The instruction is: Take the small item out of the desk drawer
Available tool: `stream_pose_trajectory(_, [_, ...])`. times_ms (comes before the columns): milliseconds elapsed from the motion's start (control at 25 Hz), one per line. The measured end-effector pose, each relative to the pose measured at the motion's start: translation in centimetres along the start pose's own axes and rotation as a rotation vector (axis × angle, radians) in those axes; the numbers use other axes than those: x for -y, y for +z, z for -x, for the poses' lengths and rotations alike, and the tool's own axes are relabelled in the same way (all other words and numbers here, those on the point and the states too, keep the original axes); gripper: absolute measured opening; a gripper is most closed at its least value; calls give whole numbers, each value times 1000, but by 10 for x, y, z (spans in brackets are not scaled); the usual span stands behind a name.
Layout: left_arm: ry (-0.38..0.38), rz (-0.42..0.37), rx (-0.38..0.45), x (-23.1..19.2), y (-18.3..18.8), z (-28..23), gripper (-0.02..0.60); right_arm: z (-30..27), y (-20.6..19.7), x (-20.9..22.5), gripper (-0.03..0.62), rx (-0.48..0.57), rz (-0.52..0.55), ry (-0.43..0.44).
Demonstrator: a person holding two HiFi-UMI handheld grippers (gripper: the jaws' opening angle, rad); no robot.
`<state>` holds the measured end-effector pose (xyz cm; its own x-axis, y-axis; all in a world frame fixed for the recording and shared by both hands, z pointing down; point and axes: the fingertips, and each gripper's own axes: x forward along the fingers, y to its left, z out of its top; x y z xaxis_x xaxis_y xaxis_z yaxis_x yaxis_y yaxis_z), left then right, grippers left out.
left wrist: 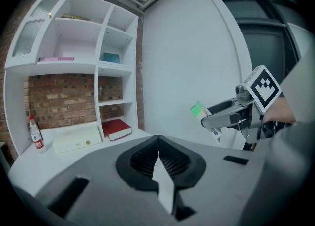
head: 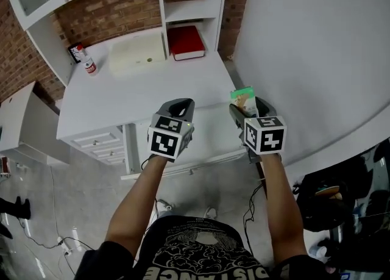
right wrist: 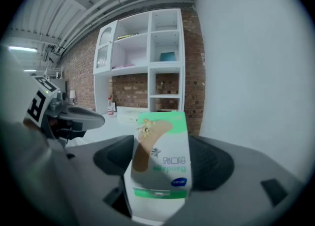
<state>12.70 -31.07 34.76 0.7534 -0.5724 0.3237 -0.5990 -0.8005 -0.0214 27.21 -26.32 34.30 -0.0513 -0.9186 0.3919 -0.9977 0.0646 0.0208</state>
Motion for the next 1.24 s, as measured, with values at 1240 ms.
stream_pose_trajectory(1240, [72, -45, 3, 49, 26, -13, 8, 57, 27, 81, 348, 168, -44, -54])
